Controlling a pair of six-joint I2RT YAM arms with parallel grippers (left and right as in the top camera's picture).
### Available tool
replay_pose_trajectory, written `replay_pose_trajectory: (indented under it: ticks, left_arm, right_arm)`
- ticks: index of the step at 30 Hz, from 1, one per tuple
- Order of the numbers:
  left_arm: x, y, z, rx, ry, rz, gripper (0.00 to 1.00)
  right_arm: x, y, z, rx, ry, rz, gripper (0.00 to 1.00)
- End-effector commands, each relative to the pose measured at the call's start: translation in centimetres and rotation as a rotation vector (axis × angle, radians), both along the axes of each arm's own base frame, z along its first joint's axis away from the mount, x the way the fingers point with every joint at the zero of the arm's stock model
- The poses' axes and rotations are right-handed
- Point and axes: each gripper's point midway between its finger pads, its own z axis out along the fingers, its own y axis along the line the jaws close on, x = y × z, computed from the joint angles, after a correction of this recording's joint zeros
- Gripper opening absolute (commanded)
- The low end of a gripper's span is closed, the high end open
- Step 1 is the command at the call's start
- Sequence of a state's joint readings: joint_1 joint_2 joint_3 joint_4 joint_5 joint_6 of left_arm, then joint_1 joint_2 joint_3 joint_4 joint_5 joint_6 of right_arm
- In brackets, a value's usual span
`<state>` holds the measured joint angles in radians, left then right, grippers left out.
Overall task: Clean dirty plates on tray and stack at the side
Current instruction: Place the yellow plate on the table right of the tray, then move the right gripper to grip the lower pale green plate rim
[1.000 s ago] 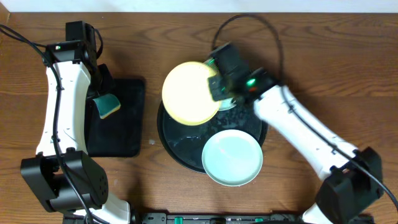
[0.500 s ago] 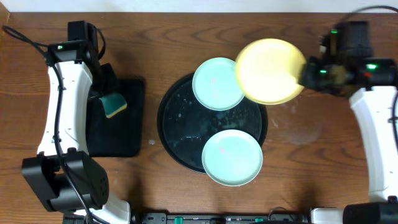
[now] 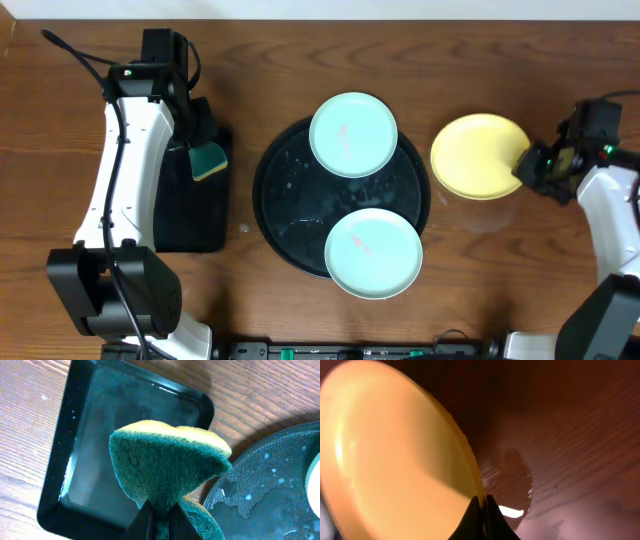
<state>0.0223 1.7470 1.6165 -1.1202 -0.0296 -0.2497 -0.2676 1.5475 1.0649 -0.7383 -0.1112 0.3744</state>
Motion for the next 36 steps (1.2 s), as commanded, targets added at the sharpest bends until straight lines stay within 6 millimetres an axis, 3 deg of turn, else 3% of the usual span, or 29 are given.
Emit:
replay_pose_trajectory:
  ticks: [1,10,13,17,21,25,28,36]
  left_arm:
    - [0.4,0.1,1.0,0.007,-0.031,-0.012,0.07]
    - [0.8,0.0,1.2,0.007,-0.049,-0.013,0.07]
    - [1.0,0.0,1.2,0.007,-0.057,-0.013,0.07]
    - [1.3,0.0,1.3,0.008,-0.067,-0.013,0.08]
    - [1.4,0.0,1.3,0.008,-0.072,-0.012,0.07]
    - [1.4,0.0,1.3,0.008,-0.072,-0.012,0.07]
    - [1.4,0.0,1.3,0.008,-0.072,-0.013,0.07]
    - [1.4,0.1,1.3,0.008,-0.072,-0.013,0.07]
  right_arm:
    - [-0.9,-1.1,-1.8,-0.010,0.001,-0.014,0.01]
    - [-1.4,-2.1,-5.3,-0.070,0.011,0.041,0.01]
    - [-1.2,-2.0,-5.8,-0.065,0.014,0.052,0.11]
    - [-0.3,-0.6,-4.5,0.004,-0.016,0.107,0.35]
    - [0.3,0.2,-1.2,0.042,0.005,0.144,0.40]
    - [1.0,3.0,4.0,0.099,0.006,0.257,0.41]
    - [0.8,5.9,5.6,0.150,0.011,0.355,0.46]
    - [-3.9,13.9,3.8,0.178,0.161,0.729,0.48]
